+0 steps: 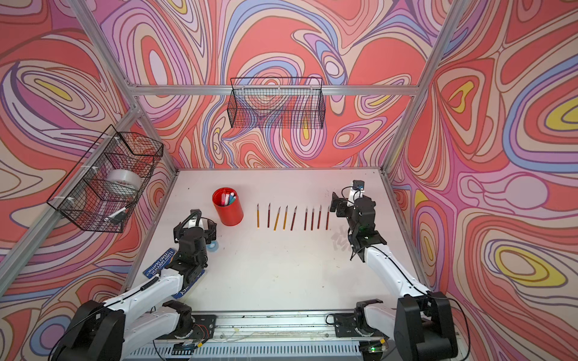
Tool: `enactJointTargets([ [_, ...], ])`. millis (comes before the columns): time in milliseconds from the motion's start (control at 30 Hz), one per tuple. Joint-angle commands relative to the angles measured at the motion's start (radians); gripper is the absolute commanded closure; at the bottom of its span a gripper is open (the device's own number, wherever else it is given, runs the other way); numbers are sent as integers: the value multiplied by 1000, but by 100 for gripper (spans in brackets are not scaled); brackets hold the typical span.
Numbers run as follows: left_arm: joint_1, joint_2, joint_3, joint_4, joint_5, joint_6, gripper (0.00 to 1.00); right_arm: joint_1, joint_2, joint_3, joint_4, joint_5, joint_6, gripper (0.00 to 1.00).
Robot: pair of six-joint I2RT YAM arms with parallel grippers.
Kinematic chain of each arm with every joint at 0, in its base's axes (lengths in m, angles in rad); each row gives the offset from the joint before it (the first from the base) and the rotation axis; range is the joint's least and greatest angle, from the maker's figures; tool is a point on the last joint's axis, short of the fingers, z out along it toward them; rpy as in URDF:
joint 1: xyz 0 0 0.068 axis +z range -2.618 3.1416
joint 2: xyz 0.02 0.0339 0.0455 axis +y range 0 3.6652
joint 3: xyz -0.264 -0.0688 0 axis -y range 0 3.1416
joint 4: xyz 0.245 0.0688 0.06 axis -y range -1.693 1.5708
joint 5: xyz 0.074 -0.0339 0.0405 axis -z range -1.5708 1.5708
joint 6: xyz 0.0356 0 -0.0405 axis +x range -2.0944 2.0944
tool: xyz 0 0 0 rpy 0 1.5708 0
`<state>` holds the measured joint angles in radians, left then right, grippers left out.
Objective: Remove protective caps from carving knives
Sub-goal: Reset both arms
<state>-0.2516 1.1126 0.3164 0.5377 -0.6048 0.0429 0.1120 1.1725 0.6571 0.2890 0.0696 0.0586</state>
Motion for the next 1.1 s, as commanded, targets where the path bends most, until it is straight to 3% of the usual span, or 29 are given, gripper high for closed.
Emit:
enactJointTargets([
  [0,61,90,-29,167,159,-51,0,-2,-15,-49,90,-98,-64,2],
  [167,110,200,-29,297,299,-22,0,-3,-11,-142,215,85,-57,2],
  [267,130,284,-23,381,333,-11,0,-3,24,-154,244,123,-63,2],
  [400,167,471,-77,693,418,-7,0,-4,97,-175,308,168,-48,2],
  [467,181,400,-49,518,473,-26,0,-4,138,-209,381,196,-35,2],
  [567,184,440,-34,553,534,8,0,-3,240,-261,528,255,-18,2],
  [633,184,408,-27,487,540,5,0,-3,313,-282,601,280,-4,1],
  [733,184,434,-21,521,520,4,0,-7,355,-274,647,278,-26,2],
  [800,184,418,3,447,498,-9,0,-7,385,-270,676,288,-36,2],
  [900,184,432,31,415,423,-34,0,-16,504,-299,882,300,-53,2],
  [967,186,434,55,374,397,-46,0,-27,506,-290,825,222,-42,2],
  [1033,186,437,43,400,393,-46,0,-30,564,-305,934,222,-59,2],
  [1067,186,435,52,380,396,-44,0,-37,534,-303,874,164,-51,2],
])
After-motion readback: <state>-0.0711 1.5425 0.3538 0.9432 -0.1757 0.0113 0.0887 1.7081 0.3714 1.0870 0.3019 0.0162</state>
